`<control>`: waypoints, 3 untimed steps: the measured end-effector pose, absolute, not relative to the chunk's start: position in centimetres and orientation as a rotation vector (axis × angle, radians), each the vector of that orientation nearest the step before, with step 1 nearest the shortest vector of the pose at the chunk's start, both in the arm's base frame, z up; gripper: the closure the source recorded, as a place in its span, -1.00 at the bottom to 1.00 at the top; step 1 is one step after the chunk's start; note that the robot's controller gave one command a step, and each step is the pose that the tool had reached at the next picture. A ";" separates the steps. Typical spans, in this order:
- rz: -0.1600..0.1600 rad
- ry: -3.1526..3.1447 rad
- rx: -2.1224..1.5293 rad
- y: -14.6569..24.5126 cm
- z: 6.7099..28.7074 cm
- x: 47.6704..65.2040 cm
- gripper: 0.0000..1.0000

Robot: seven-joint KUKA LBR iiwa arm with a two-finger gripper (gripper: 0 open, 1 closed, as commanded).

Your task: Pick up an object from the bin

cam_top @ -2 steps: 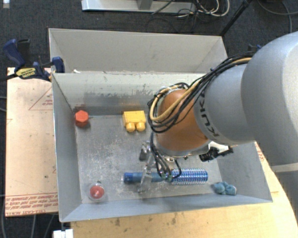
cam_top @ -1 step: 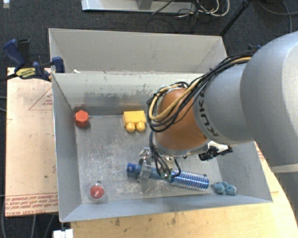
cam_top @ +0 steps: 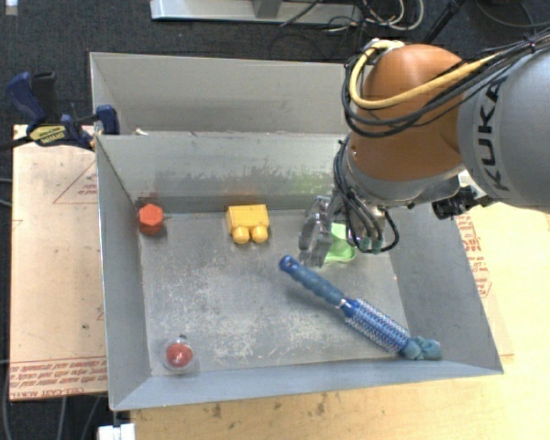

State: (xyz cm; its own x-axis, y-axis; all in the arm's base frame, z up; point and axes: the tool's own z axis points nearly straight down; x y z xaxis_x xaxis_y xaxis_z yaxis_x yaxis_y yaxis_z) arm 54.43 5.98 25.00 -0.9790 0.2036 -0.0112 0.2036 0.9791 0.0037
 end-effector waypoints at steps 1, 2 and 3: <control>-0.001 3.080 0.649 6.5 18.5 49.8 1.00; 0.000 2.929 1.137 6.5 16.4 51.5 1.00; 0.001 2.928 1.139 6.5 16.4 51.5 -1.00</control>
Offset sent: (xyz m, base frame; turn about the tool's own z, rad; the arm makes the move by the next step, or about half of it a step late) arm -0.0453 0.0042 -0.0623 0.2133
